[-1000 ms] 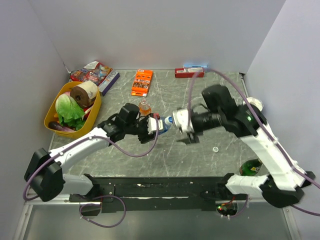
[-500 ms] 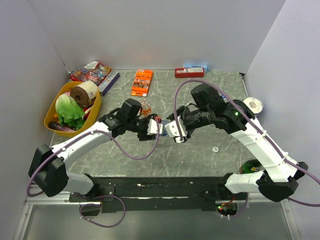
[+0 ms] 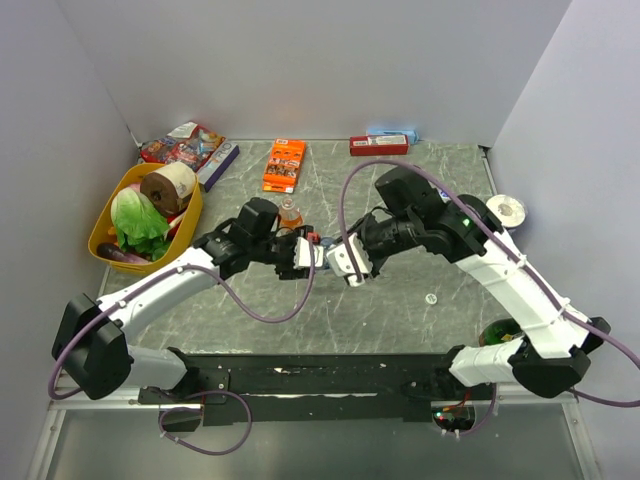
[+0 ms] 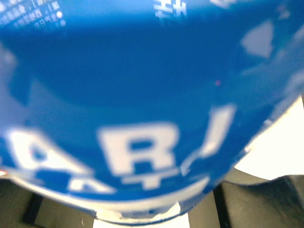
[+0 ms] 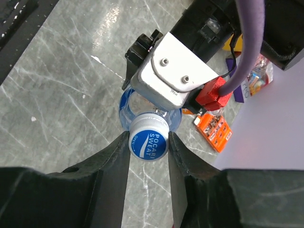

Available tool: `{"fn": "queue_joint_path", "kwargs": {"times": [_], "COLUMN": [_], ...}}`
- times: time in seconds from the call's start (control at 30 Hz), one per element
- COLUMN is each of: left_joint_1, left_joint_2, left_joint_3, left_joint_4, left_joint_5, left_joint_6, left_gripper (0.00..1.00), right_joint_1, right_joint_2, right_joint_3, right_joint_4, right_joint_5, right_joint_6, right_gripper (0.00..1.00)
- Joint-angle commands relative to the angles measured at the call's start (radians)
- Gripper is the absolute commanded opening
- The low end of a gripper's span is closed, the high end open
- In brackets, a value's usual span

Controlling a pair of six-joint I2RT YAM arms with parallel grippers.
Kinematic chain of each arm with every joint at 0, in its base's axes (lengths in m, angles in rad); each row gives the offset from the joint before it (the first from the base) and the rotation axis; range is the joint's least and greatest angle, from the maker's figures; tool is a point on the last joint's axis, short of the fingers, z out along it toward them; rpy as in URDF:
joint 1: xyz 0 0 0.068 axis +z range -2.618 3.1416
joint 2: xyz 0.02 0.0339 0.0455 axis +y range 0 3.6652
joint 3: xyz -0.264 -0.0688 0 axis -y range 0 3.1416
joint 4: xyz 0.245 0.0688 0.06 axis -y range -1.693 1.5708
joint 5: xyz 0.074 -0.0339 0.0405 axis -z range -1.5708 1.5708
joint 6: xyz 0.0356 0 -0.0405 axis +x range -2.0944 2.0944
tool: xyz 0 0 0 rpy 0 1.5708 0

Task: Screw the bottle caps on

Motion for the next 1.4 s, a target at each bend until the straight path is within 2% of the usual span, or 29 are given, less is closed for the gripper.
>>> {"fn": "queue_joint_path", "kwargs": {"times": [0.0, 0.07, 0.13, 0.17, 0.2, 0.27, 0.33, 0.37, 0.4, 0.43, 0.5, 0.67, 0.7, 0.73, 0.8, 0.83, 0.87, 0.97, 1.1, 1.23, 1.37], "left_joint_1": [-0.002, -0.015, -0.046, -0.079, -0.093, -0.136, -0.15, -0.166, -0.17, -0.175, -0.195, -0.195, -0.193, -0.192, -0.19, -0.19, -0.189, -0.18, -0.152, -0.066, -0.006], "left_joint_2": [-0.037, -0.025, -0.009, -0.005, 0.003, 0.018, 0.043, 0.055, 0.069, 0.102, 0.144, 0.136, 0.127, 0.121, 0.098, 0.09, 0.083, 0.019, -0.158, -0.259, -0.298], "left_joint_3": [-0.024, -0.025, -0.022, -0.025, -0.024, -0.025, -0.027, -0.021, -0.013, -0.002, 0.045, 0.025, 0.022, 0.013, -0.001, -0.011, -0.019, -0.069, -0.152, -0.165, -0.148], "left_joint_4": [0.173, 0.269, 0.389, 0.422, 0.439, 0.466, 0.465, 0.461, 0.451, 0.438, 0.398, 0.428, 0.425, 0.424, 0.422, 0.41, 0.398, 0.353, 0.269, 0.133, -0.003], "left_joint_5": [-0.033, -0.097, -0.337, -0.437, -0.604, -0.785, -0.895, -0.925, -0.939, -0.914, -0.926, -0.826, -0.802, -0.777, -0.725, -0.716, -0.681, -0.616, -0.489, -0.403, -0.346], "left_joint_6": [-0.12, -0.229, -0.333, -0.46, -0.511, -0.653, -0.772, -0.812, -0.832, -0.914, -0.958, -0.901, -0.877, -0.86, -0.857, -0.852, -0.851, -0.785, -0.757, -0.751, -0.72], "left_gripper": [0.01, 0.01, 0.01, 0.01, 0.01, 0.01, 0.01, 0.01, 0.01, 0.01, 0.01, 0.01, 0.26, 0.45, 0.8, 0.93, 0.96, 0.96, 0.96, 0.96, 0.96], "right_joint_1": [0.004, -0.006, -0.018, -0.021, -0.03, -0.065, -0.104, -0.116, -0.128, -0.134, -0.136, -0.137, -0.138, -0.136, -0.145, -0.153, -0.16, -0.223, -0.263, -0.282, -0.299], "right_joint_2": [0.057, 0.116, 0.156, 0.189, 0.208, 0.26, 0.312, 0.326, 0.34, 0.354, 0.348, 0.348, 0.348, 0.346, 0.338, 0.332, 0.331, 0.323, 0.305, 0.303, 0.309], "right_joint_3": [0.078, 0.153, 0.23, 0.253, 0.307, 0.363, 0.45, 0.473, 0.509, 0.517, 0.504, 0.529, 0.532, 0.533, 0.523, 0.52, 0.524, 0.521, 0.436, 0.324, 0.197], "right_joint_4": [-0.013, -0.01, 0.018, 0.03, 0.035, 0.041, 0.032, 0.029, 0.027, 0.032, 0.073, 0.084, 0.078, 0.076, 0.076, 0.073, 0.065, 0.047, 0.062, 0.157, 0.338], "right_joint_5": [-0.007, -0.01, 0.007, 0.034, 0.037, 0.038, 0.018, 0.011, -0.024, -0.028, -0.038, -0.029, -0.022, -0.01, 0.019, 0.037, 0.051, 0.077, 0.168, 0.224, 0.258], "right_joint_6": [0.142, 0.315, 0.449, 0.593, 0.664, 0.879, 1.003, 1.125, 1.179, 1.263, 1.309, 1.349, 1.343, 1.32, 1.292, 1.257, 1.238, 1.179, 1.061, 0.971, 0.942], "right_gripper": [0.03, 0.0, 0.0, 0.0, 0.0, 0.0, 0.0, 0.0, 0.0, 0.0, 0.0, 0.0, 0.0, 0.0, 0.0, 0.0, 0.0, 0.0, 0.0, 0.0, 0.0]}}
